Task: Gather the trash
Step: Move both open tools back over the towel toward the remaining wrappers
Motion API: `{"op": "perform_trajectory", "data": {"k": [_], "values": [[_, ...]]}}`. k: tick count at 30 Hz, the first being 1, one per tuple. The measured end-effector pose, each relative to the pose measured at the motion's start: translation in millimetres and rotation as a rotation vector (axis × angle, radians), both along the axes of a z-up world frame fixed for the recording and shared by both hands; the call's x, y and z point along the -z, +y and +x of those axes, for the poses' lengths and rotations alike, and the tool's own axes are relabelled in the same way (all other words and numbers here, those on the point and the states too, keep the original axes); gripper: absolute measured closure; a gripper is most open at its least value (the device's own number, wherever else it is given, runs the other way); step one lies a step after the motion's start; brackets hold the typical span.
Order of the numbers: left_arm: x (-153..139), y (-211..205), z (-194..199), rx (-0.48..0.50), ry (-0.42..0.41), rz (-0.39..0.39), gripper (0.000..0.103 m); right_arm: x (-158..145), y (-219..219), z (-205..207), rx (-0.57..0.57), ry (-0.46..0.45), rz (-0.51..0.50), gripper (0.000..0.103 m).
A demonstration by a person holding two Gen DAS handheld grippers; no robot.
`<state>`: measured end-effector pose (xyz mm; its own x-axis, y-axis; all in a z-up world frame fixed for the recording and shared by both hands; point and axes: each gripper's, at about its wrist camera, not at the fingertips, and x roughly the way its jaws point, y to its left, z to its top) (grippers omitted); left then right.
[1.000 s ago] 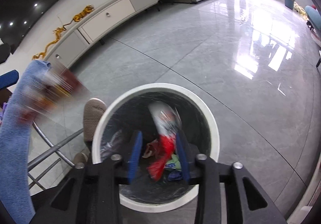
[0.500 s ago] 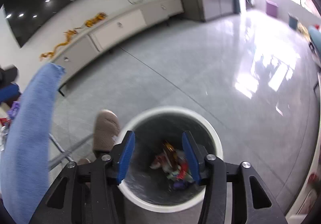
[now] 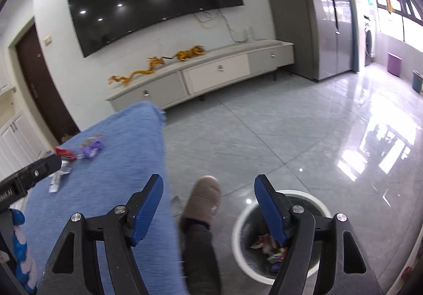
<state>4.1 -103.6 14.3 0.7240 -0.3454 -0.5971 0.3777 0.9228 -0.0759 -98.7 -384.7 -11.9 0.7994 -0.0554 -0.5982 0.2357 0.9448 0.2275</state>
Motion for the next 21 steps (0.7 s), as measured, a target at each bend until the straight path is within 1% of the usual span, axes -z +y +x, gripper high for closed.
{"op": "perform_trajectory", "data": {"k": [4,8,12,16,21], "values": [[3.1,40.9,-11.4,-0.076,-0.007,0.003,0.024,-5.1,31.8,4.8,-0.044,0.009,-0.035,0.031],[-0.1,80.0,-23.4,-0.135,-0.033,-0.018,0.024,-11.0,57.1,5.5,-0.080,0.009,-0.064,0.029],[-3.2,108.9,-33.9,-0.177,-0.052,-0.037,0.024,-22.7,81.8,3.9,-0.100,-0.008,-0.089,0.025],[-4.3,126.9,-36.8,-0.205,-0.057,-0.055,0.024,-31.2,100.6,4.4,-0.113,-0.024,-0.117,0.023],[-1.4,143.9,-36.7,-0.239,-0.053,-0.058,0.024,-31.1,117.9,12.7,-0.140,-0.019,-0.132,0.022]]}}
